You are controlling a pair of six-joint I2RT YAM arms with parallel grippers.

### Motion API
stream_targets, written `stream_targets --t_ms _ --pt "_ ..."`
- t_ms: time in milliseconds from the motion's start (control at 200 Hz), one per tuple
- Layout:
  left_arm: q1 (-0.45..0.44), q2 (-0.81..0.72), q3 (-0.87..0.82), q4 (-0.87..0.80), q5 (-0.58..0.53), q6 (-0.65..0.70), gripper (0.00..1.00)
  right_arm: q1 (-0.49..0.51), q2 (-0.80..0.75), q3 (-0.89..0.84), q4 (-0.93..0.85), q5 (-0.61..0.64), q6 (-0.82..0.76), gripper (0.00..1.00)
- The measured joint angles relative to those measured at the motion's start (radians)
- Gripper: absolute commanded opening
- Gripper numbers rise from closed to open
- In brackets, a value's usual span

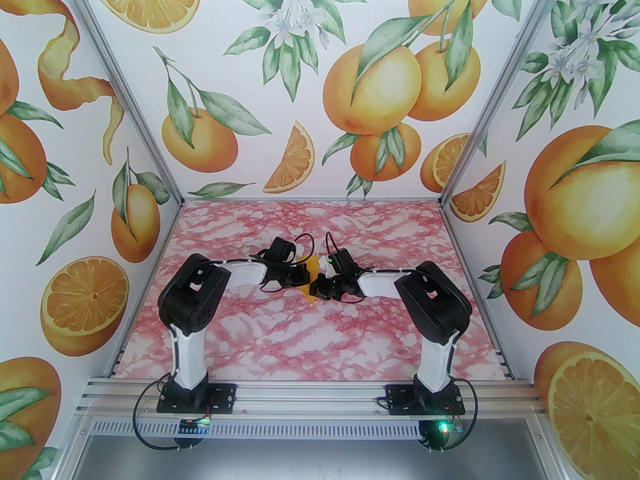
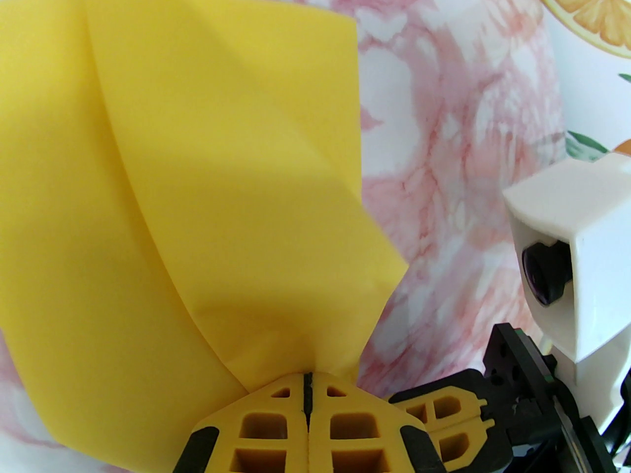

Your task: Fold a paper plane with a square sheet of paper (fold left side to right side)

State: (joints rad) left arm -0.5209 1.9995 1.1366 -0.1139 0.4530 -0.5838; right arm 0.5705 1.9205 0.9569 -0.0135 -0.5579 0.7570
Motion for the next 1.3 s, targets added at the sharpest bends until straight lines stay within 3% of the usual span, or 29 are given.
stream_targets --t_ms 275,826,1056,1301 --pt "0.062 0.071 0.113 -0.046 0.004 0.047 0.04 -0.002 0.004 0.008 -0.014 -0.005 -0.024 0.0" --pt "0.13 0.249 0.412 -0.247 0.116 0.119 0.06 -0.002 0.005 -0.002 0.018 0.0 -0.021 0.0" --pt "0.192 0.312 0.534 -0.245 0.03 0.123 0.06 -0.002 0.005 -0.004 0.022 0.0 -0.021 0.0" --pt "0.241 0.281 0.483 -0.174 0.018 0.081 0.09 -0.002 0.004 -0.003 0.017 0.0 -0.021 0.0"
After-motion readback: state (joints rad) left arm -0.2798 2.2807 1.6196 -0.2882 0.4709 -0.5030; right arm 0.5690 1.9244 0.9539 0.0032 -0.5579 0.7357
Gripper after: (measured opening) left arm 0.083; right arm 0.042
